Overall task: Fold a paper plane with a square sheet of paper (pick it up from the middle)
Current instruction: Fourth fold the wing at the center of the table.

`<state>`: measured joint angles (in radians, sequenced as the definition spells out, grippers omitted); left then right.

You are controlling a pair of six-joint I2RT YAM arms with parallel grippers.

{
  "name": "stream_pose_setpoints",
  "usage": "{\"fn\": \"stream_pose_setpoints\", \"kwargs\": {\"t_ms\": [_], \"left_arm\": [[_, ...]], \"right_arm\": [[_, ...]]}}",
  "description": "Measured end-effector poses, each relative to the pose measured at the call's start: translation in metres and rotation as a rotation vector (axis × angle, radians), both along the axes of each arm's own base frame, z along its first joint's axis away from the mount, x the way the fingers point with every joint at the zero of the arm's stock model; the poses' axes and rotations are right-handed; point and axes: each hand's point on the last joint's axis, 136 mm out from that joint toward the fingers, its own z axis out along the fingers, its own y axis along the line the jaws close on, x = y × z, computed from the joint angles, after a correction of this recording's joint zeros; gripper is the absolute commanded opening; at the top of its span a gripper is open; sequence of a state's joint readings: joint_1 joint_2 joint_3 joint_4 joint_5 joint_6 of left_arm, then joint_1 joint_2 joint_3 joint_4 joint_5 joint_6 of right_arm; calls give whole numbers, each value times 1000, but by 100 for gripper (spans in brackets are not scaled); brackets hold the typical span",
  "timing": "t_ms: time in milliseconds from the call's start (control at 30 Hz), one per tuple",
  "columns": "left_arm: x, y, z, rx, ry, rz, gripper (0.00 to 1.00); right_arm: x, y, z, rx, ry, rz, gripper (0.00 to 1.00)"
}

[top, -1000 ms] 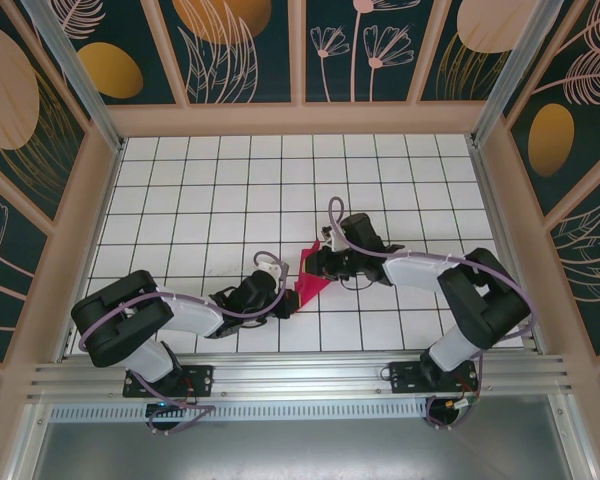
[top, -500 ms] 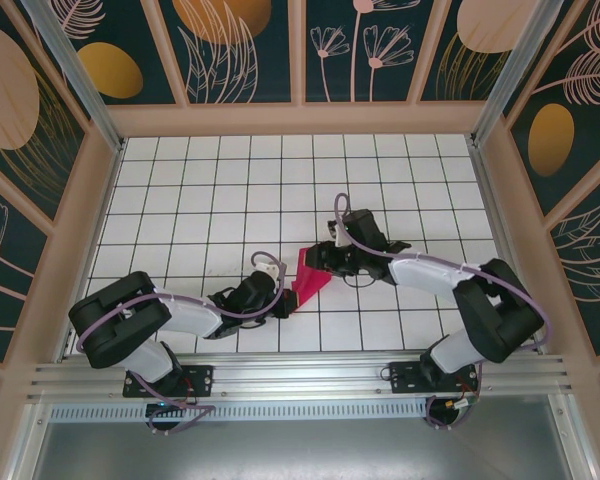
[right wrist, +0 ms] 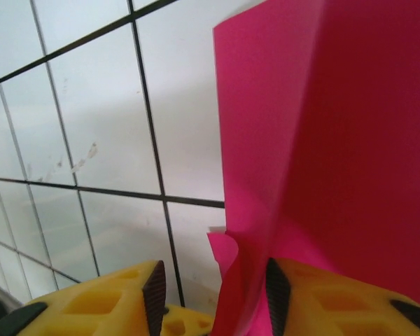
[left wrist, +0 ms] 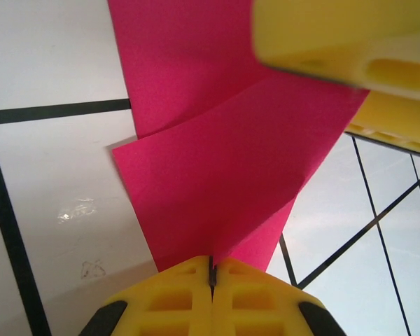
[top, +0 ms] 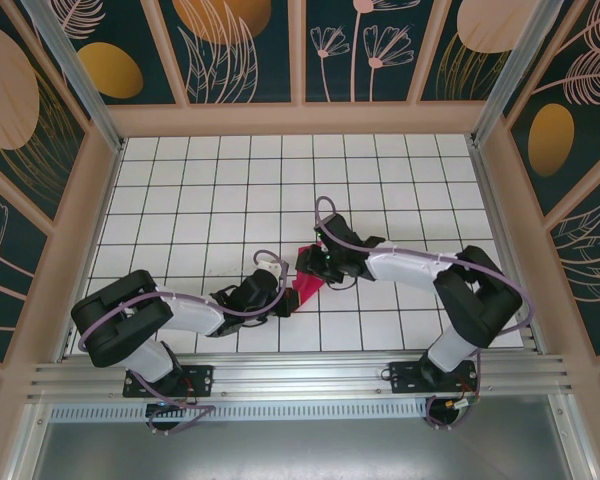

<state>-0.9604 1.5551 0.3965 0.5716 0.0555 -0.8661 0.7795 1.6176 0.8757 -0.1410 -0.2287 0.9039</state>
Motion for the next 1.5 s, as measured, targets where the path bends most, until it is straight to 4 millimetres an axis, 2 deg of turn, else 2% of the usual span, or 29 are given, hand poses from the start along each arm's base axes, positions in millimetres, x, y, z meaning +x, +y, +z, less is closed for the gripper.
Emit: {"fn": "stream_pose_setpoints", "kwargs": {"t_ms": [133,200,300,467,500,567,600,700,767,833,900,1000,1067,1200,1300,1500], "left_arm": [[0,0,0,1,0,0,0],[0,0,-1,4,-1,-3,0],[-1,1,-1,10,-2,-6,0],[0,0,-1,15,-5,-11,0],[0,0,-1,16,-7,-13,0],[0,0,-1,15,-9,-14,0],[0,0,-1,17,-10,-15,0],[0,0,-2,21,-8,-15,0],[-1,1,-2,23,-7,-16,0],[-1,0,-2,22,-5,-18,0],[-2,0,-2,19,-1,-22,0],[-4,0,-3,12,5,-28,0],[-6,1,-4,3,10,-29,0],[-8,6,-6,-34,39,-10,0],[-8,10,-6,-61,59,6,0],[-7,9,-2,-107,85,19,0]], "right_arm": [[3,-4,-6,-50,13,-28,24],[5,-6,-7,-71,12,-38,13],[5,-8,-7,-91,14,-44,5],[4,-11,-7,-108,15,-45,0],[4,-11,-6,-111,15,-45,2],[4,-10,-5,-114,13,-44,13],[4,-10,-5,-115,11,-41,26],[6,-10,-2,-126,-6,-22,45],[6,-11,3,-128,-28,-8,54],[6,-12,14,-109,-65,9,59],[6,-13,33,-69,-124,31,57],[5,-13,61,26,-203,72,41],[5,-14,69,84,-236,105,30],[-5,-18,58,149,-212,179,22],[-16,-12,54,181,-190,250,14],[-25,4,43,248,-149,347,14]]}}
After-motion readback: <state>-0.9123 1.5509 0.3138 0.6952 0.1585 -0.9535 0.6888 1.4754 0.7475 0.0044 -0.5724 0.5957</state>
